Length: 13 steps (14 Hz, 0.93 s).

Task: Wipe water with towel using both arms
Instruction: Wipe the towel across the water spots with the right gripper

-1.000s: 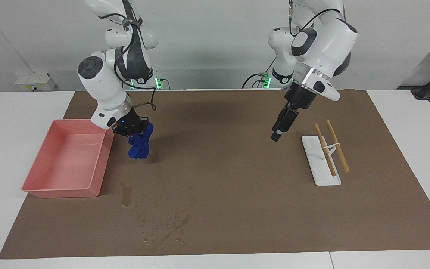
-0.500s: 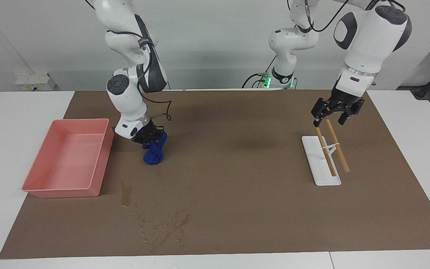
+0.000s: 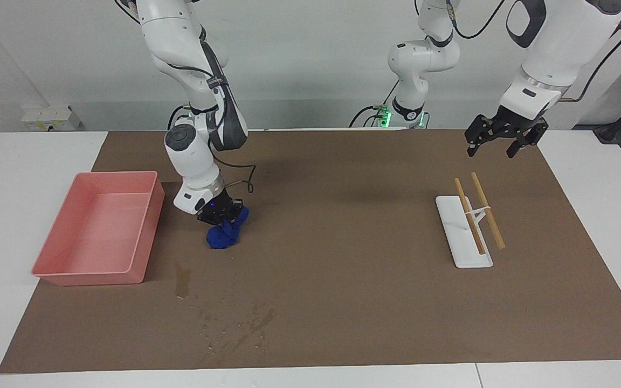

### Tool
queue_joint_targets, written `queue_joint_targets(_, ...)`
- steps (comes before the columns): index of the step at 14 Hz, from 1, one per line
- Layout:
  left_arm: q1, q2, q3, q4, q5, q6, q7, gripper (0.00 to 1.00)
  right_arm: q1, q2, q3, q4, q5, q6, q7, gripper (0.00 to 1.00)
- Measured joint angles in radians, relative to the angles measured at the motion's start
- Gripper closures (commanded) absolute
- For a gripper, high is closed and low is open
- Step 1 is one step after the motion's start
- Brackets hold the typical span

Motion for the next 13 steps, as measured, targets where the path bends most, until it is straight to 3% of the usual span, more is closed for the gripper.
queue_joint_targets(13, -0.006, -0.045, -0.025, -0.086, 0.000, -0.003, -0.008, 0.00, -0.013, 0.247, -0.004, 0.314, -0.036, 0.072, -0.003, 1.00)
